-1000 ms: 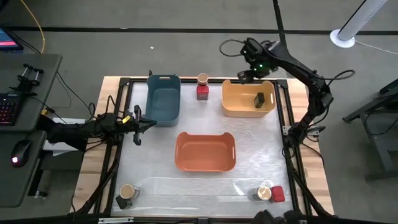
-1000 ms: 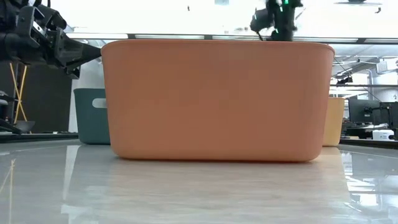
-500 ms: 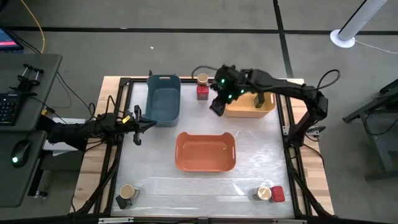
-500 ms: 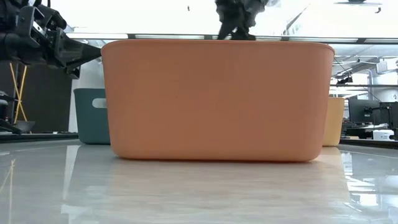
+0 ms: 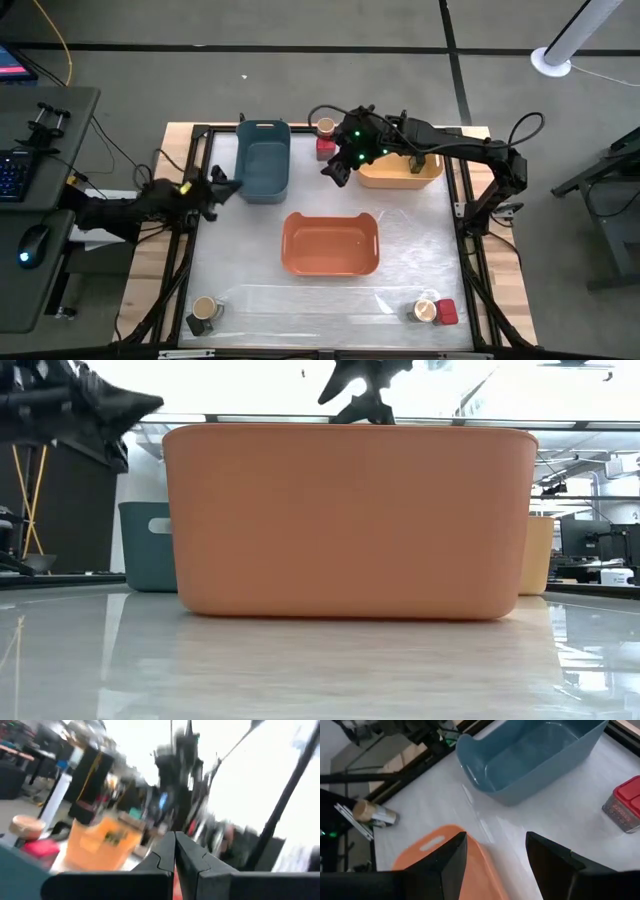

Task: Sort spices by type
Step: Put the bottom left gold seasoning bottle into the blue bin

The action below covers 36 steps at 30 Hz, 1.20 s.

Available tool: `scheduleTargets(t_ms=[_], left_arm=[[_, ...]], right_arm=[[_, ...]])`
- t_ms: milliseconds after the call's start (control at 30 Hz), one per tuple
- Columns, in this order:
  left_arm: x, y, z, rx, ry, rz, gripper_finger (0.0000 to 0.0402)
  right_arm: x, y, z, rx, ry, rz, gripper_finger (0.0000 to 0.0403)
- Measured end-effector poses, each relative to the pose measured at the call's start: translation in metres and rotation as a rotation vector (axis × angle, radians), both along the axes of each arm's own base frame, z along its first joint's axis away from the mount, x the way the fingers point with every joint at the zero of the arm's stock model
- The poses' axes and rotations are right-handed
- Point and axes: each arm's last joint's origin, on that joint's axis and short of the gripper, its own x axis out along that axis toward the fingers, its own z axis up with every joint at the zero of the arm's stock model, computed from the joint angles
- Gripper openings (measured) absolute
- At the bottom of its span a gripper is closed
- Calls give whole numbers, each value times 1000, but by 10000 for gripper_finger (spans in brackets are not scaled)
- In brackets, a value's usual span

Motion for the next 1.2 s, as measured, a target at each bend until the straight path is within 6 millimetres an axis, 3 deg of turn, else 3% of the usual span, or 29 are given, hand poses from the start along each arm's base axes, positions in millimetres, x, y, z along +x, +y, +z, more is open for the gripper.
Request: scheduleTargets(t_ms=[233,400,567,667,867,1000,1200], left_arm=[[-12,2,22,-124,-296,13,0],[-15,4,31,-179,-309,100,3],[1,3,52,-140,-67,42,35],[17,1,77,-60,74,-17,70],[56,-11,121,-2,510,-382,154],[74,-29,136,-89,748,-697,181],[87,-84,130,-251,892,-807,158]], right_arm=[[3,0,3,46,-43,-47,199],[4,-1,4,59,-55,-60,199],[-4,-1,-4,33,58,-45,199],[-13,-1,-11,8,170,-22,199],[-32,7,-23,-135,446,11,199],[-46,22,-20,-204,493,60,199],[-98,53,-23,-230,430,37,199]])
